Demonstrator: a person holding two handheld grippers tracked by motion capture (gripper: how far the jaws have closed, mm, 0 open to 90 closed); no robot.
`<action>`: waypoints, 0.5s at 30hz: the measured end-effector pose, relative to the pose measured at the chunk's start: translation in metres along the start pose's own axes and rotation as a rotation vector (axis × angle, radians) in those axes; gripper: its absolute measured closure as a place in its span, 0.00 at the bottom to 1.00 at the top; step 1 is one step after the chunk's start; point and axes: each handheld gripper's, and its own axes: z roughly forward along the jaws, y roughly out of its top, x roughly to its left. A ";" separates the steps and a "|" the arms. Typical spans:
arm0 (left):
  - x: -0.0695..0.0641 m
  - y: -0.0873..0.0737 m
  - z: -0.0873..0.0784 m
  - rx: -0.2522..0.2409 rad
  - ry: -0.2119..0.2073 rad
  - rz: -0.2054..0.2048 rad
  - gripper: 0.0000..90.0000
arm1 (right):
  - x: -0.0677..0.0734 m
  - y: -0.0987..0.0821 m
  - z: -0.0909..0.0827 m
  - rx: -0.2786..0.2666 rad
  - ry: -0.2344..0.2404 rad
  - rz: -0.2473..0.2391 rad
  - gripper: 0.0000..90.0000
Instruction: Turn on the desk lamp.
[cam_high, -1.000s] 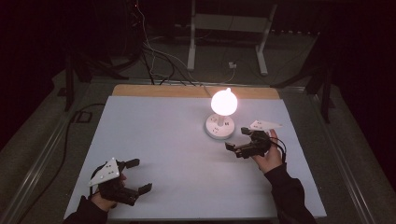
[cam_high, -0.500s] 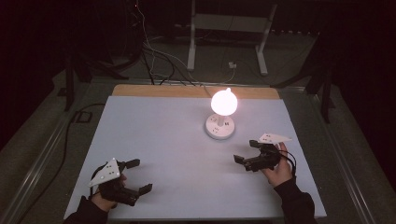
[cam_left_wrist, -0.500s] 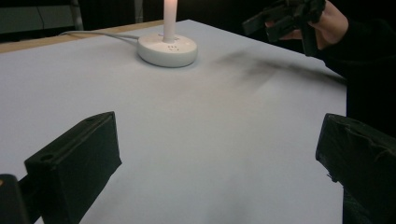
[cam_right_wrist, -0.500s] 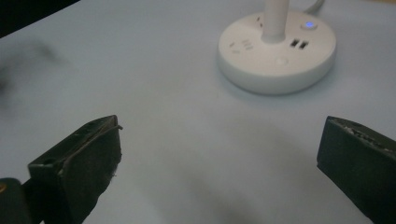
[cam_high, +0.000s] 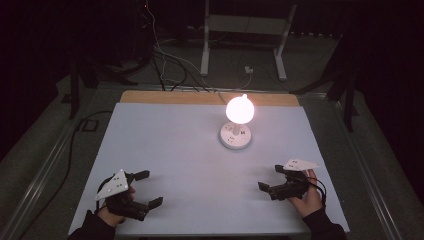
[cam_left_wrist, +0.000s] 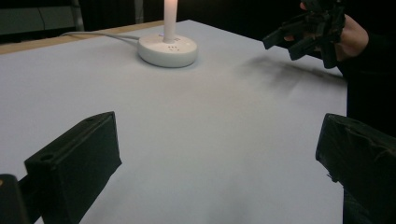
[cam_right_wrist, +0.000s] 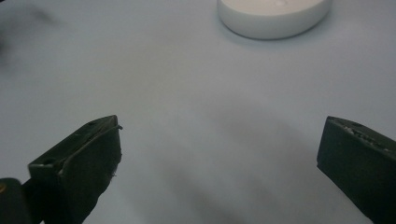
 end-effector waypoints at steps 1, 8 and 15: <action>0.000 0.000 0.000 -0.001 -0.001 -0.003 0.00 | 0.000 -0.003 -0.002 -0.001 -0.006 0.000 0.00; 0.000 0.000 0.000 -0.002 0.000 -0.005 0.00 | -0.002 -0.021 -0.014 0.005 -0.020 0.039 0.00; -0.001 0.000 0.000 0.003 0.000 0.001 0.00 | -0.005 -0.038 -0.027 0.028 -0.051 0.071 0.00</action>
